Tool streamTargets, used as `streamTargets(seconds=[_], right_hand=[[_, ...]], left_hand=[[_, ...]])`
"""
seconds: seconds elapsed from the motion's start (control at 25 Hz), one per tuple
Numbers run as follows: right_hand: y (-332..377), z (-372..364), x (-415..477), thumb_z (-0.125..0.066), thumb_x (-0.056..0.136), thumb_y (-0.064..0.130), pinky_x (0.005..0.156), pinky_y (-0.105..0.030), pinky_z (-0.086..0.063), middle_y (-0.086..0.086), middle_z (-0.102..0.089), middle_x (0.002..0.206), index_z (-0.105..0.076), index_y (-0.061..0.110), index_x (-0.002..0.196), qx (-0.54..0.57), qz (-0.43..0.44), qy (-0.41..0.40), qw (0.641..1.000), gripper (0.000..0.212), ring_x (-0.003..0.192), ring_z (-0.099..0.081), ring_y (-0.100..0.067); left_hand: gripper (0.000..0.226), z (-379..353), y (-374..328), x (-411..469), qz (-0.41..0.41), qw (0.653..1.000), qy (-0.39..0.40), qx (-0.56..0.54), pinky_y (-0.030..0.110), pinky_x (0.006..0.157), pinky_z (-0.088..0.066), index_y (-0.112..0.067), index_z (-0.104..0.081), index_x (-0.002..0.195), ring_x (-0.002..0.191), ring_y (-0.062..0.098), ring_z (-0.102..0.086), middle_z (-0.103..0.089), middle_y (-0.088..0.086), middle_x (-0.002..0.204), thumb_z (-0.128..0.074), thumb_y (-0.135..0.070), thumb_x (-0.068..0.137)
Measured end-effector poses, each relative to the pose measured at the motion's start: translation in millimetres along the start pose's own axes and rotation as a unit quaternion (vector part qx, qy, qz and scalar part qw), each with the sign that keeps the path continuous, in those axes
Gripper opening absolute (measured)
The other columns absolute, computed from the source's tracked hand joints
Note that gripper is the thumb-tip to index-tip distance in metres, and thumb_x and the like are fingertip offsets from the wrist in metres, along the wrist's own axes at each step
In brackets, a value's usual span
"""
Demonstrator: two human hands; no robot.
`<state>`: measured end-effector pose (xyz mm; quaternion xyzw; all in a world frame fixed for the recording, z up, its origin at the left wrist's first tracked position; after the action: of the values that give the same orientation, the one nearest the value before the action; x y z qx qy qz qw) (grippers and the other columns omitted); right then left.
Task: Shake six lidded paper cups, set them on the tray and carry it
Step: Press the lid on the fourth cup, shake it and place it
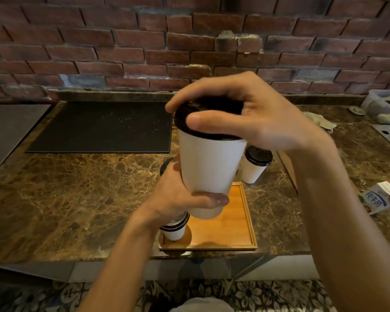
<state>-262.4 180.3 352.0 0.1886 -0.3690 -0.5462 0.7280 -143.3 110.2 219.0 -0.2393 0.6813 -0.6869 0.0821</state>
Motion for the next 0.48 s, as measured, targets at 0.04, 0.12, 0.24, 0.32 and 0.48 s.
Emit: streamTargets(seconds=[0.04, 0.12, 0.24, 0.32, 0.48], right_hand=[[-1, 2, 2, -0.058, 0.094, 0.026, 0.080, -0.021, -0.049, 0.002, -0.064, 0.116, -0.061, 0.016, 0.122, 0.035, 0.017, 0.025, 0.999, 0.030, 0.105, -0.062, -0.010], [-2, 4, 6, -0.057, 0.092, 0.023, 0.083, -0.029, -0.052, -0.005, -0.063, 0.120, -0.058, 0.015, 0.123, 0.060, 0.025, 0.042, 0.997, 0.032, 0.108, -0.062, -0.017], [0, 3, 8, -0.055, 0.093, 0.028, 0.081, -0.022, -0.051, 0.003, -0.064, 0.120, -0.063, 0.020, 0.122, 0.013, -0.026, 0.020, 0.999, 0.030, 0.107, -0.060, -0.009], [0, -4, 12, -0.052, 0.095, 0.042, 0.077, -0.020, -0.048, 0.013, -0.063, 0.114, -0.064, 0.031, 0.121, -0.106, -0.095, -0.021, 0.990, 0.030, 0.102, -0.058, -0.004], [-1, -19, 19, -0.044, 0.095, 0.053, 0.075, -0.030, -0.045, 0.014, -0.066, 0.110, -0.065, 0.038, 0.114, -0.250, -0.150, -0.138, 0.947, 0.032, 0.101, -0.058, -0.011]], left_hand=[[0.079, 3, 0, 1, 0.016, 0.999, 0.035, -0.026, 0.038, 0.081, -0.056, -0.009, -0.052, 0.122, 0.102, 0.026, -0.064, -0.066, 0.006, 0.108, -0.083, -0.020, 0.051], [0.081, 4, -3, 3, 0.029, 0.996, 0.071, -0.049, 0.039, 0.083, -0.054, -0.007, -0.051, 0.122, 0.103, 0.028, -0.063, -0.066, 0.008, 0.108, -0.084, -0.018, 0.049], [0.067, 1, -7, 3, -0.004, 1.000, 0.026, -0.017, 0.026, 0.075, -0.055, -0.019, -0.057, 0.114, 0.096, 0.015, -0.066, -0.069, -0.004, 0.101, -0.083, -0.018, 0.052], [0.072, 0, -10, 5, -0.030, 0.995, -0.073, 0.065, 0.016, 0.068, -0.053, -0.034, -0.053, 0.114, 0.096, 0.003, -0.063, -0.065, -0.011, 0.102, -0.088, -0.024, 0.052], [0.079, -5, -16, 5, -0.046, 0.968, -0.186, 0.163, 0.009, 0.065, -0.050, -0.047, -0.040, 0.115, 0.099, -0.008, -0.055, -0.056, -0.019, 0.104, -0.086, -0.039, 0.052]])
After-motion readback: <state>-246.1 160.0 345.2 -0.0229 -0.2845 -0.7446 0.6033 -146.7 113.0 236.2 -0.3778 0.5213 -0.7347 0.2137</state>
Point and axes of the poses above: each hand's wrist, its own x-axis towards the middle knuckle, its own z-axis out of the back of the hand, y = z × x, the point moved 2 cm from there along x, towards the middle knuckle
